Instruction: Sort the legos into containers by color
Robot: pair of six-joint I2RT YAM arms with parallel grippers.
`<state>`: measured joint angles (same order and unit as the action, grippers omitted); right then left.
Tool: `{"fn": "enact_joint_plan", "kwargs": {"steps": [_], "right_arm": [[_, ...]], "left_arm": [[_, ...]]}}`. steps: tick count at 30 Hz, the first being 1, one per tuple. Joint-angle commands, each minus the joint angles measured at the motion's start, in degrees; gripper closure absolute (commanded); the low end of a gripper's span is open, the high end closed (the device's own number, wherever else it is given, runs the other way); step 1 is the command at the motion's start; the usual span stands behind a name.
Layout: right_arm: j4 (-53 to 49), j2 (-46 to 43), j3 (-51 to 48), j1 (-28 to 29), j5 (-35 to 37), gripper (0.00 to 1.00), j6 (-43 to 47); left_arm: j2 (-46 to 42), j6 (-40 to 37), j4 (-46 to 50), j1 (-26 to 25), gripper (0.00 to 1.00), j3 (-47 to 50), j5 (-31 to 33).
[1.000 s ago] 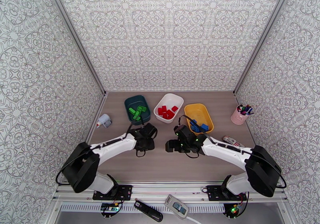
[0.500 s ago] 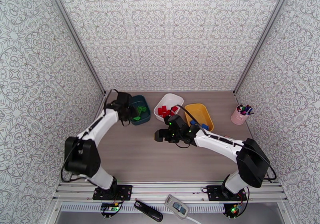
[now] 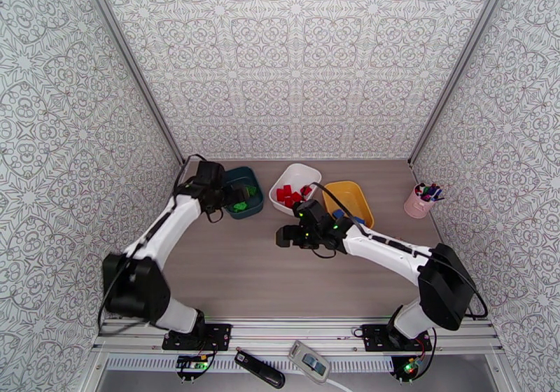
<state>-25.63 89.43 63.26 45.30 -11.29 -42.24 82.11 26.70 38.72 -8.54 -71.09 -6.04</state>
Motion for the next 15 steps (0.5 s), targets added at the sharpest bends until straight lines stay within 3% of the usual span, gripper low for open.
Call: {"fn": "enact_joint_plan", "kwargs": {"steps": [1, 6, 10, 13, 15], "right_arm": [[-6.19, -3.42, 1.57, -1.99, 4.87, 0.14, 4.11], [-10.94, -9.51, 1.80, -5.90, 12.61, 0.14, 8.63], [-15.50, -16.09, 2.43, -9.37, 26.32, 0.11, 10.49], [-16.29, -21.40, 2.41, -11.06, 37.24, 0.01, 10.78], [-11.00, -25.17, -0.58, -11.20, 42.68, 0.01, 15.02]], "left_arm": [[-7.98, -2.80, -5.23, 0.04, 0.01, 3.00, 0.22], [-18.25, -4.71, -10.20, 0.62, 0.01, 6.74, 5.09], [-23.94, -7.07, -16.04, 1.24, 0.01, 9.56, 6.93], [-29.44, -9.65, -25.06, 0.98, 0.01, 17.33, 9.35], [-34.63, -9.67, -35.43, 1.11, 0.01, 25.61, 11.02]]}}
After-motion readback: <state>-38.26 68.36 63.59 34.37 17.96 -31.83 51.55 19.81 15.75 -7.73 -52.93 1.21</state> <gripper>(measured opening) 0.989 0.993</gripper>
